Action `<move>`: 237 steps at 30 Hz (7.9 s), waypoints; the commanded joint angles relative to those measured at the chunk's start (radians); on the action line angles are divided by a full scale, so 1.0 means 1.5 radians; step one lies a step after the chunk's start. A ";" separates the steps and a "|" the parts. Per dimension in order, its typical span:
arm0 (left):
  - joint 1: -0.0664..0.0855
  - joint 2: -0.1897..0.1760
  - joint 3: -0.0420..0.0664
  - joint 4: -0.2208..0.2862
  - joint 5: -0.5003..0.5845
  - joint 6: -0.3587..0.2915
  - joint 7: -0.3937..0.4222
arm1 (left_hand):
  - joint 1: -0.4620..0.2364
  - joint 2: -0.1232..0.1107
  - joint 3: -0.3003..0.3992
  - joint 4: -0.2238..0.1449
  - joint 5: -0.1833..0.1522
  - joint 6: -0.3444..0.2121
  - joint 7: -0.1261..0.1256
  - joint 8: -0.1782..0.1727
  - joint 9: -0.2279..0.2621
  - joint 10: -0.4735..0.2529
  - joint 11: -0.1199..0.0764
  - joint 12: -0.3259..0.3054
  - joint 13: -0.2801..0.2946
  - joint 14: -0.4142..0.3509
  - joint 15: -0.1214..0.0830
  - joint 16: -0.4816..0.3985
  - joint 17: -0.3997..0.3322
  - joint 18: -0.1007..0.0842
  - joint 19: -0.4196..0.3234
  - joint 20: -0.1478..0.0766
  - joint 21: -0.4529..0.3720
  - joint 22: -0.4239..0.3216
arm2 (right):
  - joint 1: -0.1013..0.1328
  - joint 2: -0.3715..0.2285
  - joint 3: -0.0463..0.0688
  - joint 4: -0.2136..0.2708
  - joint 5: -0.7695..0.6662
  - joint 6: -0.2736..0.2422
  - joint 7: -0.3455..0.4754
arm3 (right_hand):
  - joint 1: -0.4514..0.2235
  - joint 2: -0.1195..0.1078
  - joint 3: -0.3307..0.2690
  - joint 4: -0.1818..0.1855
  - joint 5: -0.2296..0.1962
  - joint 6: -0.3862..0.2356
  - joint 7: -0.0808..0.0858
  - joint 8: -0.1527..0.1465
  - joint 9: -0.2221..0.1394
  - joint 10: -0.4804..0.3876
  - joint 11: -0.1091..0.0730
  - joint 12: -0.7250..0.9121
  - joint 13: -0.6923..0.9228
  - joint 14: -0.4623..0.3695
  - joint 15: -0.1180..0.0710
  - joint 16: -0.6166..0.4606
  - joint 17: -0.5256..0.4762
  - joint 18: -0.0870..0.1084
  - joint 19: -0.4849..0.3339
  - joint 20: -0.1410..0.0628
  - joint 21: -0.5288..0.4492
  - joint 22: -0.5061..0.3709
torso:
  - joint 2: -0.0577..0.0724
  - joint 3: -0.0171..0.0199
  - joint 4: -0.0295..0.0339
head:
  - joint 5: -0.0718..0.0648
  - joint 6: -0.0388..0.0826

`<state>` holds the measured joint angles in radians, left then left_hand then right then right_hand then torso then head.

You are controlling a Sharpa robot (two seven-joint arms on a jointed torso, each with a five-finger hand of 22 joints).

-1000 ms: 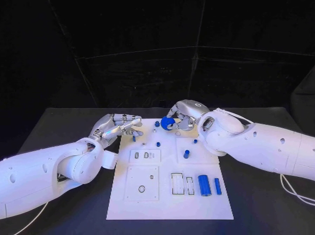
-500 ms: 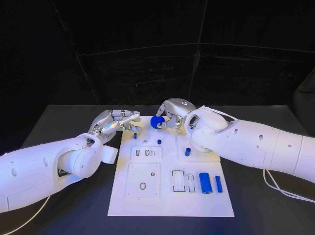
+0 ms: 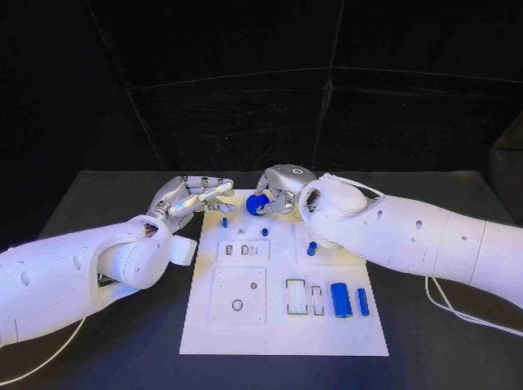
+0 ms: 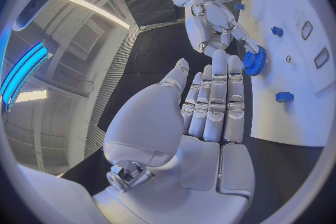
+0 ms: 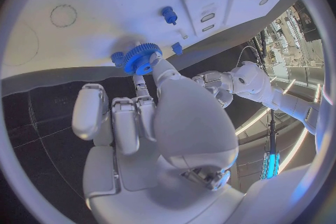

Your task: Assemble the parts on the task board

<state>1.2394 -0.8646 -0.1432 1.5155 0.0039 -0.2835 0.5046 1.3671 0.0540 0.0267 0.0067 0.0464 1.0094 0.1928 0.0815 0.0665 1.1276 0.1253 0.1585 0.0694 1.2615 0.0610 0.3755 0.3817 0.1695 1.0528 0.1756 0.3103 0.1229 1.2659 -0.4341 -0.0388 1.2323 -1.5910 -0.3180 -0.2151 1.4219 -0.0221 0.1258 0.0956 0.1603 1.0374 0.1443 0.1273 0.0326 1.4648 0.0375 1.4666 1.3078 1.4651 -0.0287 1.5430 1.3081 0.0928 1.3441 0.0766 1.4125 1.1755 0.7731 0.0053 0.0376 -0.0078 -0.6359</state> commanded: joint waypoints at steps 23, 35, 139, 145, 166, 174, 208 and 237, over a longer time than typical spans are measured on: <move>0.003 0.004 0.001 0.000 -0.002 0.008 0.006 | -0.007 0.000 0.003 -0.002 0.004 0.003 0.002 0.001 0.000 0.000 0.001 0.001 -0.002 -0.005 -0.001 0.005 0.002 0.009 0.001 -0.001 -0.005 -0.001 | 0.001 0.015 0.000 -0.019 -0.014 0.060 -0.016 | -0.073 -0.023 -0.016 0.018 -0.075 -0.090 0.019 -0.045 0.020 -0.020 0.032 -0.048 0.039 0.060 0.025 0.001 0.125 -0.007 -0.009 0.025 -0.005 -0.013 | -0.001 0.0010 -0.0003 | 0.002 -0.001; 0.003 0.004 0.001 0.000 -0.002 0.007 0.004 | -0.009 -0.001 0.004 -0.004 0.004 -0.001 0.004 -0.001 -0.001 -0.004 0.003 -0.001 -0.002 -0.007 0.000 0.005 0.005 0.009 0.001 0.000 -0.006 -0.001 | 0.001 0.008 0.000 -0.013 0.002 0.072 -0.009 | -0.120 -0.024 -0.095 0.066 -0.075 -0.149 0.024 -0.044 0.021 -0.043 0.038 -0.072 0.013 0.059 0.031 0.001 0.125 -0.005 -0.014 0.032 -0.009 -0.020 | -0.001 0.0011 -0.0003 | 0.002 -0.002; -0.004 0.021 0.000 -0.014 -0.002 0.013 0.003 | -0.009 0.001 0.011 -0.009 0.004 0.002 0.003 0.000 0.000 -0.001 0.002 0.001 -0.002 -0.010 0.000 0.006 0.009 0.009 0.000 0.000 -0.007 -0.002 | -0.047 -0.260 -0.002 -0.024 0.302 0.026 0.285 | 0.060 0.045 -0.115 -0.052 0.003 -0.018 0.007 -0.028 0.026 -0.035 0.020 -0.069 0.021 0.059 0.017 -0.001 0.123 -0.004 -0.018 0.021 -0.014 -0.025 | -0.004 0.0036 -0.0095 | -0.037 0.008; -0.004 0.020 0.000 -0.014 -0.002 0.015 0.003 | -0.009 0.001 0.011 -0.009 0.004 0.002 0.003 0.000 0.000 -0.001 0.002 0.001 -0.002 -0.010 0.000 0.006 0.009 0.009 0.000 0.000 -0.007 -0.002 | -0.047 -0.258 -0.002 -0.027 0.297 0.025 0.280 | 0.060 0.044 -0.114 -0.053 0.002 -0.017 0.007 -0.028 0.026 -0.035 0.020 -0.069 0.022 0.059 0.017 -0.001 0.124 -0.004 -0.018 0.020 -0.014 -0.025 | -0.004 0.0040 -0.0095 | -0.037 0.008; -0.004 0.019 0.000 -0.014 -0.002 0.018 0.001 | -0.010 0.001 0.011 -0.009 0.004 0.002 0.003 0.000 0.000 -0.001 0.002 0.001 -0.002 -0.010 0.000 0.006 0.009 0.009 0.000 0.000 -0.007 -0.002 | -0.048 -0.253 -0.002 -0.023 0.301 -0.009 0.286 | 0.053 0.061 -0.085 -0.062 -0.017 0.024 -0.007 -0.015 0.028 -0.026 0.009 -0.060 0.032 0.061 0.007 0.002 0.133 -0.006 -0.010 0.012 -0.008 -0.012 | -0.005 0.0042 -0.0097 | -0.038 0.004; -0.004 0.018 0.000 -0.013 -0.002 0.018 0.001 | -0.010 0.001 0.011 -0.009 0.004 0.002 0.003 0.000 0.000 -0.001 0.002 0.001 -0.002 -0.010 0.000 0.006 0.009 0.009 0.000 0.000 -0.007 -0.002 | -0.049 -0.256 -0.001 -0.008 0.322 -0.045 0.279 | 0.045 0.067 -0.071 -0.065 -0.005 0.039 -0.013 -0.011 0.030 -0.024 0.003 -0.058 0.035 0.061 0.002 0.002 0.133 -0.007 -0.008 0.008 -0.007 -0.010 | -0.005 0.0039 -0.0099 | -0.037 0.003; 0.001 0.022 0.000 -0.042 0.017 0.015 0.004 | -0.011 0.000 0.013 -0.011 0.004 0.003 0.003 0.000 0.000 0.000 0.002 0.001 -0.002 -0.011 0.000 0.007 0.011 0.009 0.000 0.000 -0.007 -0.002 | -0.046 -0.117 -0.008 0.169 0.153 -0.053 -0.011 | 0.024 0.062 -0.032 -0.078 0.002 0.041 -0.013 -0.018 0.028 -0.018 0.002 -0.054 0.042 0.063 0.000 0.005 0.141 -0.010 0.001 0.004 -0.001 0.005 | -0.022 -0.0098 -0.0091 | 0.023 -0.024; 0.001 0.028 0.000 -0.046 0.019 0.014 0.001 | -0.012 0.000 0.014 -0.012 0.004 0.004 0.003 0.001 0.000 0.001 0.001 0.001 -0.002 -0.011 0.000 0.007 0.012 0.009 0.000 0.000 -0.007 -0.002 | -0.077 -0.054 -0.018 0.156 0.088 -0.001 -0.049 | 0.000 0.051 -0.024 -0.075 0.001 0.040 -0.013 -0.021 0.028 -0.018 0.002 -0.054 0.042 0.062 0.001 0.003 0.136 -0.009 -0.001 0.004 -0.002 0.001 | -0.022 -0.0083 -0.0099 | 0.043 -0.037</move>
<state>1.2398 -0.8238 -0.1442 1.4432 0.0288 -0.2692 0.5006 1.3590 0.0539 0.0419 -0.0085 0.0465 1.0094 0.1928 0.0815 0.0665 1.1276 0.1253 0.1585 0.0678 1.2544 0.0610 0.3795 0.3986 0.1694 1.0528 0.1756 0.3061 0.1206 1.1499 -0.5162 -0.0659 1.4676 -1.4403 -0.3482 -0.2797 1.4282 0.0532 0.0838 -0.0182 0.1625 1.0907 0.1262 0.0954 0.0738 1.4362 0.0411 1.3866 1.3590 1.4668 -0.0201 1.5458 1.3073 0.0929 1.3388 0.0823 1.4086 1.1796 0.7415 -0.0076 0.0227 0.0555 -0.6895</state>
